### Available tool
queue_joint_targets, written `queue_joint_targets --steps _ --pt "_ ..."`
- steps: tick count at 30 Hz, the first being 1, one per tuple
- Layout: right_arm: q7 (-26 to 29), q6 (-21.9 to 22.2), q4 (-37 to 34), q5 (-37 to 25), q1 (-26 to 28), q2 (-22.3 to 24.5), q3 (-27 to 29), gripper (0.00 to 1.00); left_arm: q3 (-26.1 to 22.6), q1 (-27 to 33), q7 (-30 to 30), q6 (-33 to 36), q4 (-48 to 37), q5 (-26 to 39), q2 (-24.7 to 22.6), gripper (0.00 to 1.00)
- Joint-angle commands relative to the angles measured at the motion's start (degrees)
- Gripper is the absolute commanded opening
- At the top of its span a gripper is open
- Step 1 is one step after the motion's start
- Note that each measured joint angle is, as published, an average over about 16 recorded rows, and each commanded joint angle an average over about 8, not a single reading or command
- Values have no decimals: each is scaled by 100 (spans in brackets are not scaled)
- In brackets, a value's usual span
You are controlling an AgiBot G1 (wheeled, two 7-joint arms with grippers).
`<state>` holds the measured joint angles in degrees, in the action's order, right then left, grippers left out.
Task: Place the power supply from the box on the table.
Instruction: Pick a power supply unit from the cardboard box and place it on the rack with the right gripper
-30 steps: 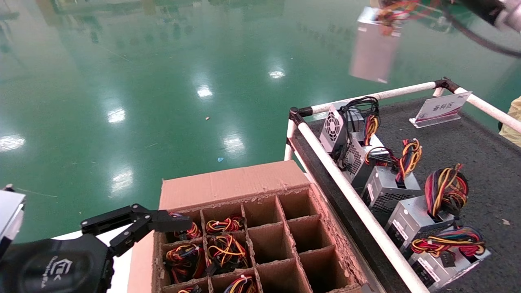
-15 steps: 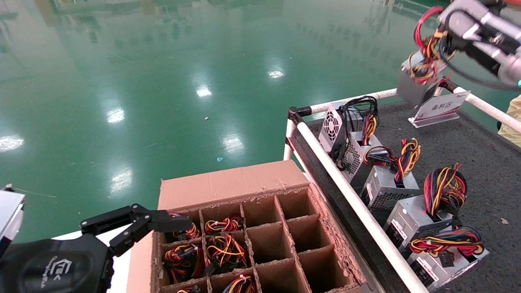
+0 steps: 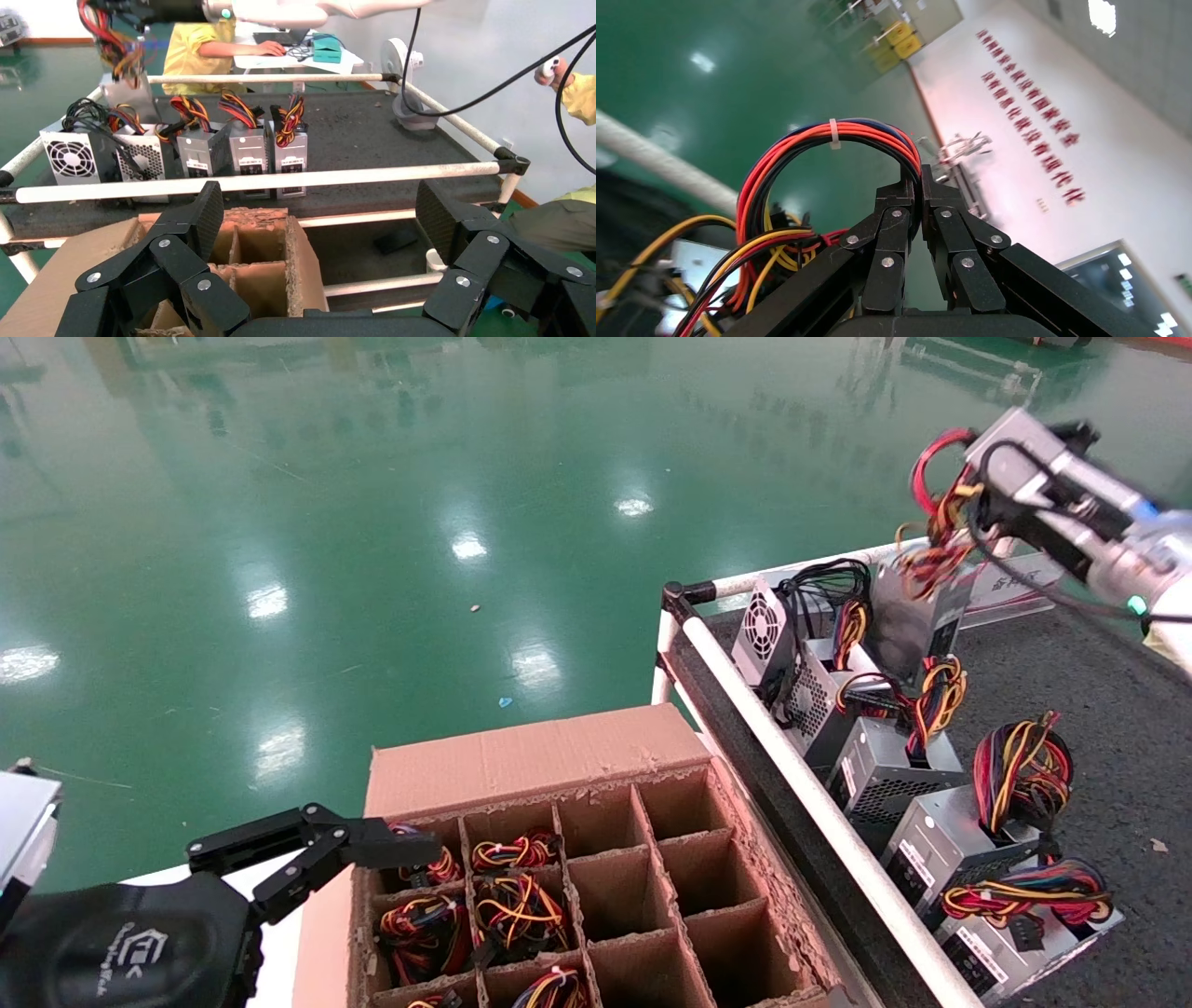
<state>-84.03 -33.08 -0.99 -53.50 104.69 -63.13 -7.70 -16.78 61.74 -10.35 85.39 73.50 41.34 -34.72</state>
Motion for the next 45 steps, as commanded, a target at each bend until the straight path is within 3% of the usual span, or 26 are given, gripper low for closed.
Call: queue_joint_targets --steps 1,19,35,36,43,44,45 --pt "51 -5 -44 30 -75 -30 21 0 -1 0 0 0 0 0 0 100" --pt "863 43 -181 55 -121 -250 52 0 -7 1 3 -3 0 -5 3 100" --pt "1409 529 -130 -130 -286 -353 -64 1 -12 3 6 -5 0 -8 5 100" --pt "1419 547 -114 -138 -288 -348 -70 7 -12 3 6 -5 0 -9 5 100" --pt "1448 614 -34 -200 -313 -328 -112 93 -16 2 7 -7 -1 -10 6 100" --pt "1448 617 -27 -207 -315 -327 -117 100 -16 2 7 -7 -1 -10 6 100" --pt "1449 620 -22 -210 -317 -326 -119 100 -17 2 7 -7 -1 -10 6 100"
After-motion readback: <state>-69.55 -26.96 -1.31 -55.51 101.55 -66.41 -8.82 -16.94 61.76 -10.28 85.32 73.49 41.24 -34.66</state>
